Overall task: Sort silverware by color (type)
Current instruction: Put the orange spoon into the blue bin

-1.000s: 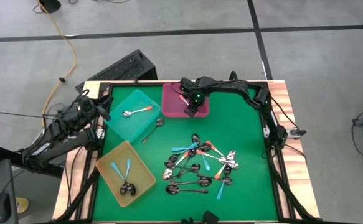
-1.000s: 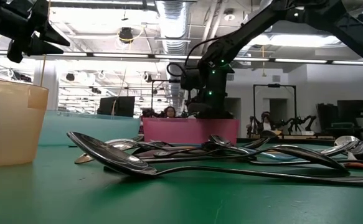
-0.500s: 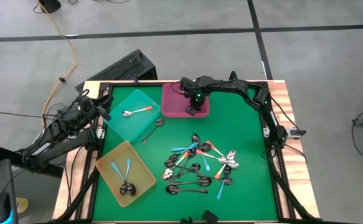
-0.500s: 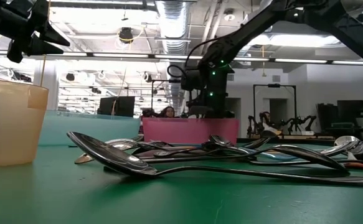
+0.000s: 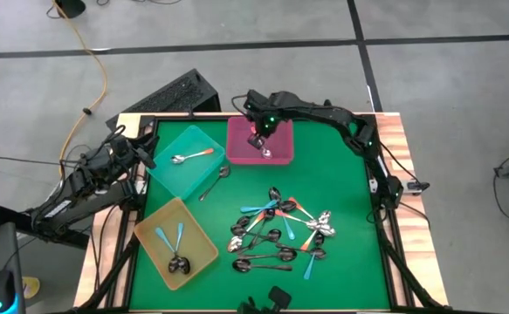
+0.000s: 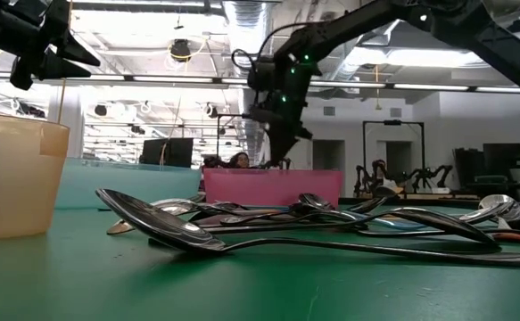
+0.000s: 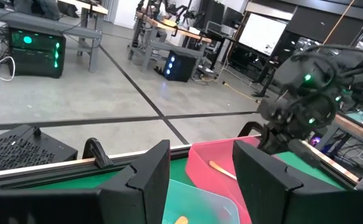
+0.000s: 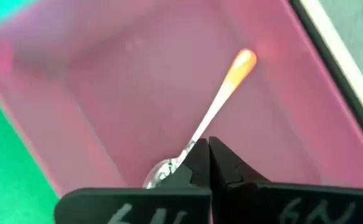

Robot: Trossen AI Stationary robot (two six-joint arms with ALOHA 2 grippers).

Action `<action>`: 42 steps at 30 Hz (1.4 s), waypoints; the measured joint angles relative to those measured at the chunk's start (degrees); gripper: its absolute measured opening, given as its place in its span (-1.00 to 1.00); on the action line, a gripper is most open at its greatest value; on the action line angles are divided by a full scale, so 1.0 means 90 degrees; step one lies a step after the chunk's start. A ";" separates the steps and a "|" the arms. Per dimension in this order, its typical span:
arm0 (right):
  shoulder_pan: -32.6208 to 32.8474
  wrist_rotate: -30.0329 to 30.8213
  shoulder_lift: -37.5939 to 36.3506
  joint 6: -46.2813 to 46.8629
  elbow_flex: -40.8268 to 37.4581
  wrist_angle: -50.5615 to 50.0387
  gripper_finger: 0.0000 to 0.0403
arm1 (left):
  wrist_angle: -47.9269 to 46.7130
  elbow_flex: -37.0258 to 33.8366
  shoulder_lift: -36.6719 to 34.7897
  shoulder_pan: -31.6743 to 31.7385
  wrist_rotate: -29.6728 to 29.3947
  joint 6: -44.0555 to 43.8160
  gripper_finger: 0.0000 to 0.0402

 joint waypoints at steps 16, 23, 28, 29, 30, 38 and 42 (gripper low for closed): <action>0.0227 0.0257 0.0954 0.0982 -0.0033 0.0033 0.21 | -0.0026 0.0000 -0.0001 -0.0002 0.0003 -0.0051 -0.21; 0.0330 0.0870 0.1078 0.1183 0.0091 0.0023 0.18 | -0.0027 0.0000 0.0000 0.0000 0.0001 -0.0056 -0.21; 0.0268 0.0523 0.1078 0.1439 0.0024 -0.0350 -0.05 | -0.0030 0.0000 0.0000 -0.0002 0.0001 -0.0064 -0.21; 0.0266 0.0495 0.1077 0.1447 0.0023 -0.0378 -0.11 | -0.0032 0.0002 0.0000 -0.0002 0.0001 -0.0069 -0.21; 0.0267 0.0491 0.1075 0.1449 0.0023 -0.0418 -0.18 | -0.0032 0.0001 0.0000 0.0000 0.0001 -0.0073 -0.21; 0.0190 0.0330 0.1069 0.1300 0.0028 -0.0834 -0.92 | -0.0049 0.0002 0.0000 -0.0001 0.0002 -0.0100 -0.21; 0.0221 0.0319 0.1068 0.1215 0.0027 -0.0830 -0.94 | -0.0051 0.0002 0.0000 -0.0002 0.0001 -0.0100 -0.21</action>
